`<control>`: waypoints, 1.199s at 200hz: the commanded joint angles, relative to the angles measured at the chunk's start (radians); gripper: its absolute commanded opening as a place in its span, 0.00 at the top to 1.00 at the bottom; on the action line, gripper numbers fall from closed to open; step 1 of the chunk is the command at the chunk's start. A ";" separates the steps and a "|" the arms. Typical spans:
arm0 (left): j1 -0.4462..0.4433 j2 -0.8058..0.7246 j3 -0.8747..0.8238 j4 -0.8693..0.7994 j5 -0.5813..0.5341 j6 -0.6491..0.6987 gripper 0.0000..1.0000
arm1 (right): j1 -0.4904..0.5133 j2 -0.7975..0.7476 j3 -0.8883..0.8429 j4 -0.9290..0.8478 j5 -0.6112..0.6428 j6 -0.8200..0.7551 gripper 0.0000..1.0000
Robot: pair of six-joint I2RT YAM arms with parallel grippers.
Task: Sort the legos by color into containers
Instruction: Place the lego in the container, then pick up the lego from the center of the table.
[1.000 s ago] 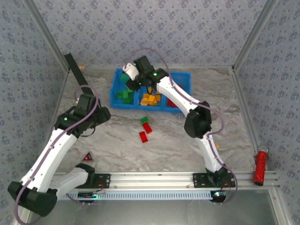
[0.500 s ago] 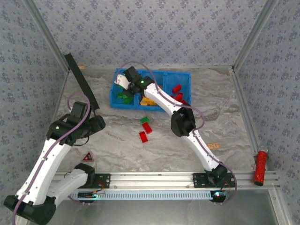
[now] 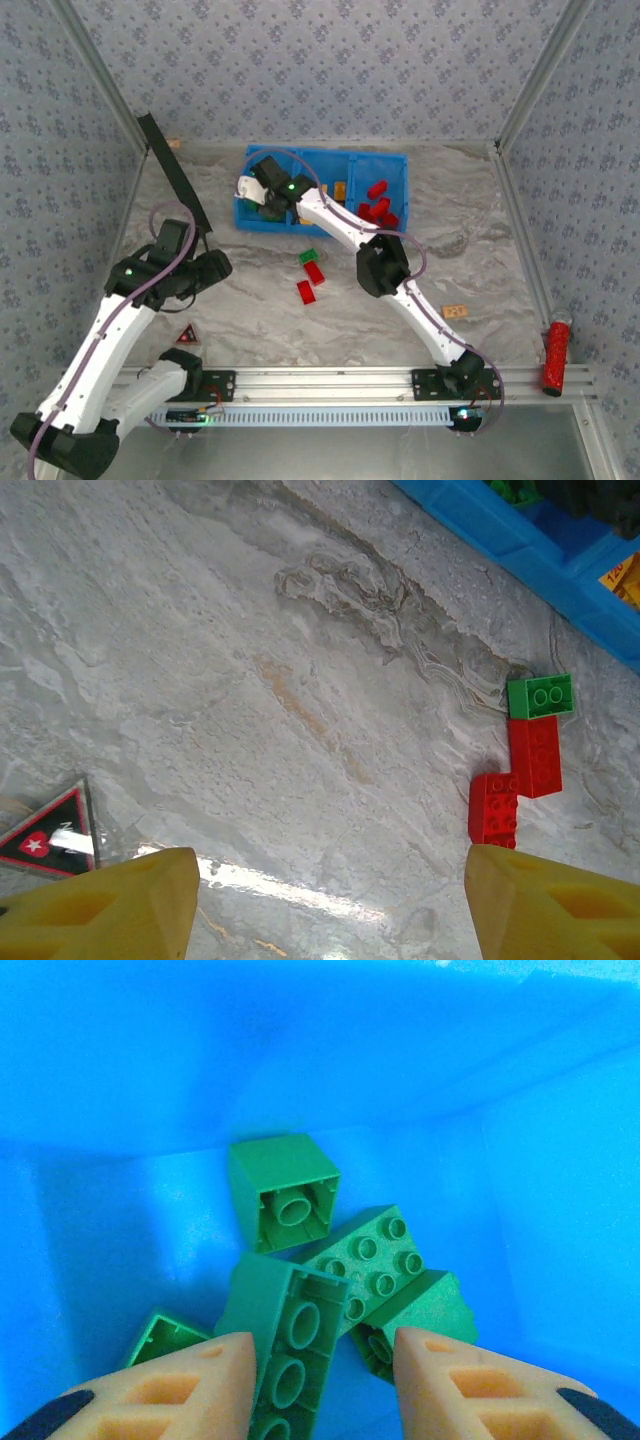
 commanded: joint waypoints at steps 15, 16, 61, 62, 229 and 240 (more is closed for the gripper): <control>-0.077 0.084 -0.025 0.130 -0.004 -0.026 0.28 | -0.015 -0.175 -0.034 -0.033 -0.051 0.062 0.56; -0.081 0.088 -0.024 0.133 -0.005 -0.027 0.28 | -0.016 -0.181 -0.036 -0.034 -0.053 0.064 0.55; -0.211 0.304 0.016 0.304 -0.043 -0.060 0.22 | -0.078 -0.530 -0.384 0.038 -0.102 0.196 0.52; -0.213 0.309 0.019 0.308 -0.043 -0.062 0.22 | -0.080 -0.540 -0.392 0.039 -0.102 0.199 0.52; -0.340 0.998 0.415 0.425 0.021 -0.207 0.20 | -0.302 -1.486 -1.457 0.167 -0.179 0.622 0.34; -0.340 1.024 0.432 0.411 0.023 -0.213 0.20 | -0.312 -1.498 -1.481 0.177 -0.195 0.627 0.33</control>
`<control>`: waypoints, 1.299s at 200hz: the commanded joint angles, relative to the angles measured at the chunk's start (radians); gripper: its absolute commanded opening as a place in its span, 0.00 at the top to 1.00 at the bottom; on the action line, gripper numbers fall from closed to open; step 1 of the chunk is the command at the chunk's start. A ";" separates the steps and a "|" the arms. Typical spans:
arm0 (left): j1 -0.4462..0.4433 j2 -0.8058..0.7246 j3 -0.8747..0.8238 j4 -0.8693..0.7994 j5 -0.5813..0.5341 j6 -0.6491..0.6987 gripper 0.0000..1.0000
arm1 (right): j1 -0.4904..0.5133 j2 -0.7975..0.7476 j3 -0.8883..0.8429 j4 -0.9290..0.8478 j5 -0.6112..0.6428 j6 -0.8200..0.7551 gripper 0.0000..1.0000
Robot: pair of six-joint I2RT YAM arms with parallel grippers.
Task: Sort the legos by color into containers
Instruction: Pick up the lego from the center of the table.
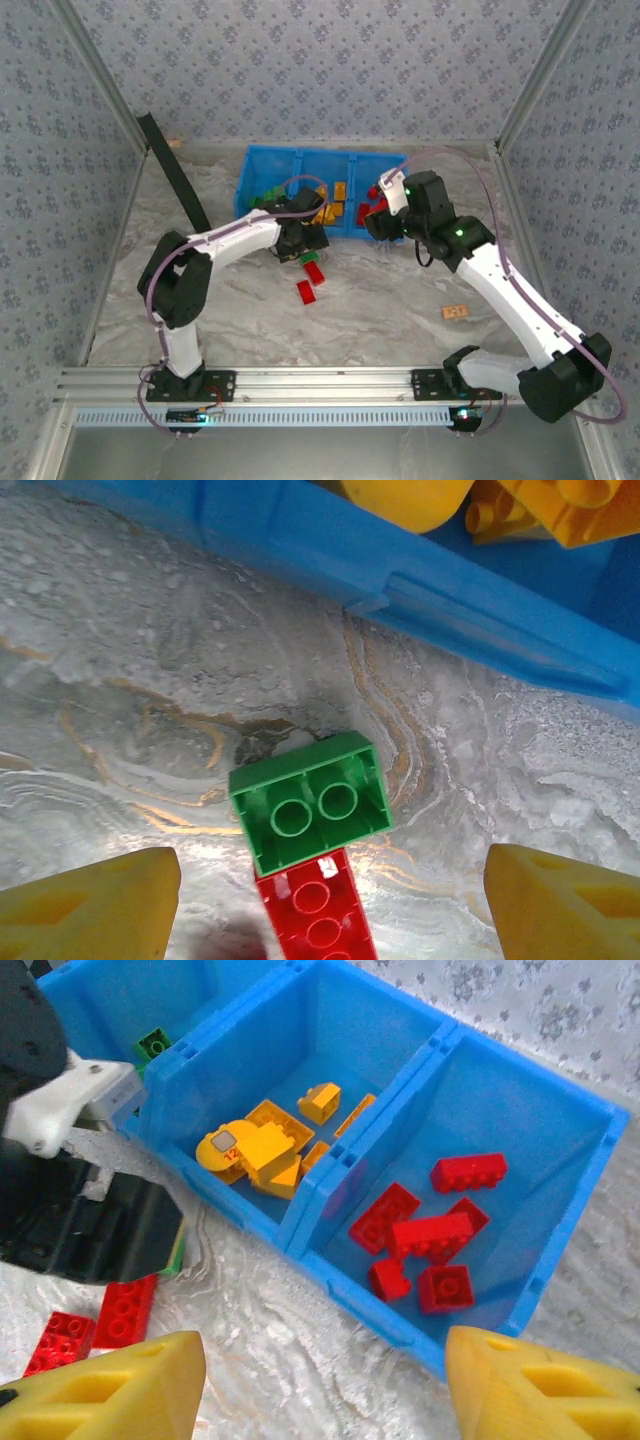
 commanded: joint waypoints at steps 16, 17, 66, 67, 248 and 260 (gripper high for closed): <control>-0.008 0.076 0.082 -0.039 0.024 -0.038 0.20 | -0.034 -0.036 -0.073 0.040 -0.080 0.059 0.32; -0.008 0.077 0.084 -0.039 0.024 -0.039 0.20 | -0.034 -0.036 -0.075 0.041 -0.082 0.059 0.32; -0.012 0.145 0.142 -0.115 0.015 -0.065 0.21 | -0.089 -0.043 -0.098 0.043 -0.164 0.057 0.30; -0.012 0.146 0.142 -0.116 0.014 -0.066 0.21 | -0.090 -0.043 -0.099 0.044 -0.166 0.058 0.30; -0.014 0.190 0.126 -0.151 0.023 -0.062 0.36 | -0.133 -0.028 -0.110 0.053 -0.208 0.078 0.31; -0.011 0.181 0.114 -0.153 0.022 -0.060 0.39 | -0.129 -0.030 -0.110 0.049 -0.202 0.080 0.31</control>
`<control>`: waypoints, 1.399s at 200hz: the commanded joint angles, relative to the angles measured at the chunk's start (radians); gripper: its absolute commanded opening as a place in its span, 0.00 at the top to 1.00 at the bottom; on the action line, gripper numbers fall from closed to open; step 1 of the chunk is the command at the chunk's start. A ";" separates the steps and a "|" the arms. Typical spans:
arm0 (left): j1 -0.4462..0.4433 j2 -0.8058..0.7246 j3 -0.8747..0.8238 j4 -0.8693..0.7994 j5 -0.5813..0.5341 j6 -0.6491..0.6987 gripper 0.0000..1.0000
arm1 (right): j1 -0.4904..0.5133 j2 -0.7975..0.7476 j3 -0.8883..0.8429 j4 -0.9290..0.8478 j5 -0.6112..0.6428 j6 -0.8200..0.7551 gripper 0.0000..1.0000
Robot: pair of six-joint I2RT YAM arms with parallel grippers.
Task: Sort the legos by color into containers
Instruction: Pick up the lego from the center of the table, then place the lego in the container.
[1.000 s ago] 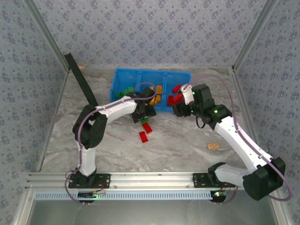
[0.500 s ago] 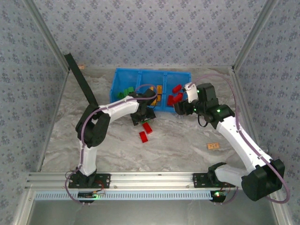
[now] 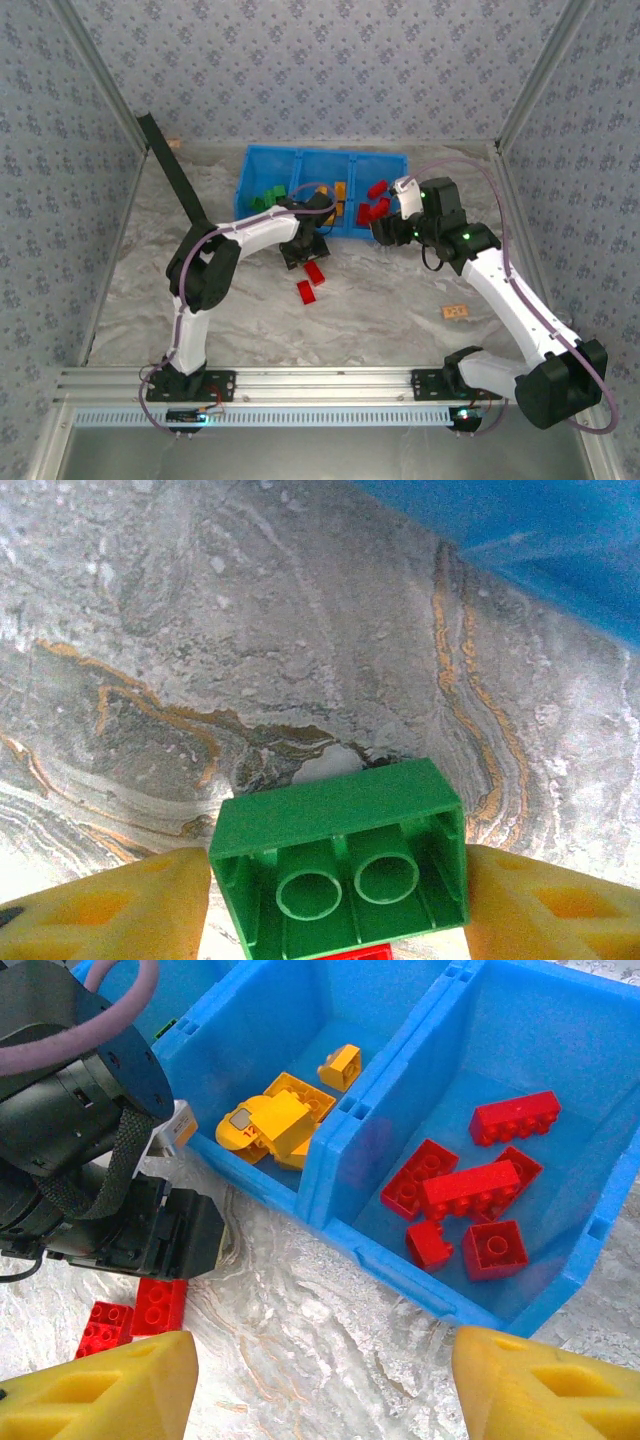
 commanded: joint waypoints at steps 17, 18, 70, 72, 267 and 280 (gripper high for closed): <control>0.007 -0.022 -0.028 -0.030 -0.001 0.011 0.45 | 0.008 -0.018 -0.013 -0.005 0.035 0.043 0.32; 0.007 -0.024 -0.029 -0.029 -0.001 0.011 0.46 | 0.008 -0.019 -0.015 -0.003 0.036 0.045 0.32; 0.048 -0.146 -0.069 -0.078 -0.031 0.084 0.56 | 0.121 -0.019 -0.099 0.019 -0.011 0.111 0.27; 0.050 -0.151 -0.067 -0.081 -0.032 0.089 0.56 | 0.127 -0.017 -0.103 0.020 -0.012 0.115 0.27; 0.377 -0.057 0.296 0.206 -0.089 0.085 0.54 | 0.405 0.540 0.072 0.098 0.017 0.041 0.23; 0.377 -0.015 0.326 0.205 -0.080 0.063 0.52 | 0.407 0.561 0.083 0.095 0.009 0.034 0.22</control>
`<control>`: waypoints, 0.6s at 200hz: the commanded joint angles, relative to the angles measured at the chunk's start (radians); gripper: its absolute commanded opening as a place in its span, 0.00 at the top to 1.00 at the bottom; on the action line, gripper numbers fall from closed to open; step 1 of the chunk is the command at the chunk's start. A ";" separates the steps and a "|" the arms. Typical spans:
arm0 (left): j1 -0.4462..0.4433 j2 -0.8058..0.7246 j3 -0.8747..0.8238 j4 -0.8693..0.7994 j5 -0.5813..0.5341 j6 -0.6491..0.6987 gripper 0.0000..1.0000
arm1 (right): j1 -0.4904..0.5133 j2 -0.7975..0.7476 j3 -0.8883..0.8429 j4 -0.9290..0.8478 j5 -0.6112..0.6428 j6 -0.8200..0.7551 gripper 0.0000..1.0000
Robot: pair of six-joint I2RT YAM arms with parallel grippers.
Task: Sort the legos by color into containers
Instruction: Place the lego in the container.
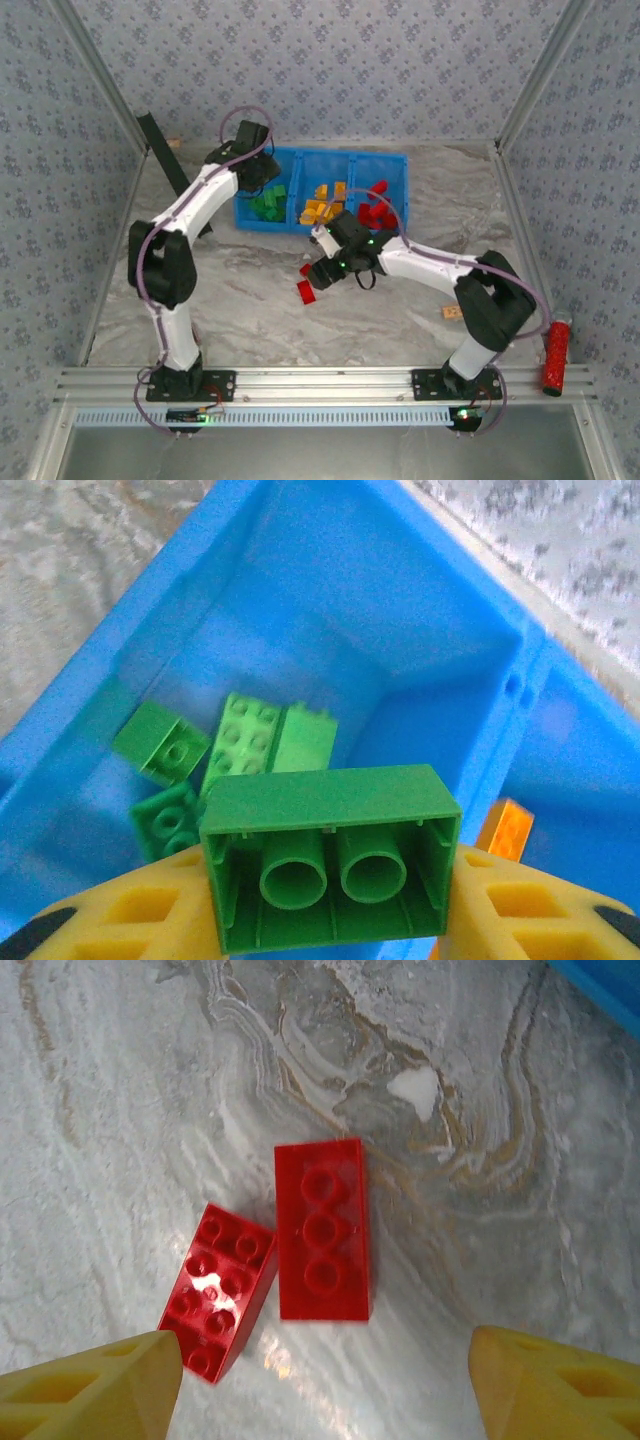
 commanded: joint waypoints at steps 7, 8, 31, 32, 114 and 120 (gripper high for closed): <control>0.014 0.095 0.086 0.031 0.012 -0.087 0.51 | 0.006 0.050 0.043 -0.034 0.002 -0.059 0.22; 0.014 0.098 0.088 0.030 0.012 -0.088 0.51 | 0.006 0.051 0.043 -0.033 0.002 -0.059 0.22; 0.013 0.162 0.130 0.013 0.017 -0.120 0.51 | 0.006 0.069 0.052 -0.032 -0.002 -0.065 0.22; 0.013 0.164 0.130 0.014 0.018 -0.122 0.51 | 0.006 0.069 0.052 -0.032 -0.002 -0.066 0.22; 0.004 0.234 0.112 0.007 0.037 -0.163 0.44 | 0.010 0.130 0.086 -0.021 -0.013 -0.097 0.21; 0.005 0.232 0.108 0.008 0.038 -0.164 0.42 | 0.010 0.136 0.089 -0.018 -0.012 -0.099 0.21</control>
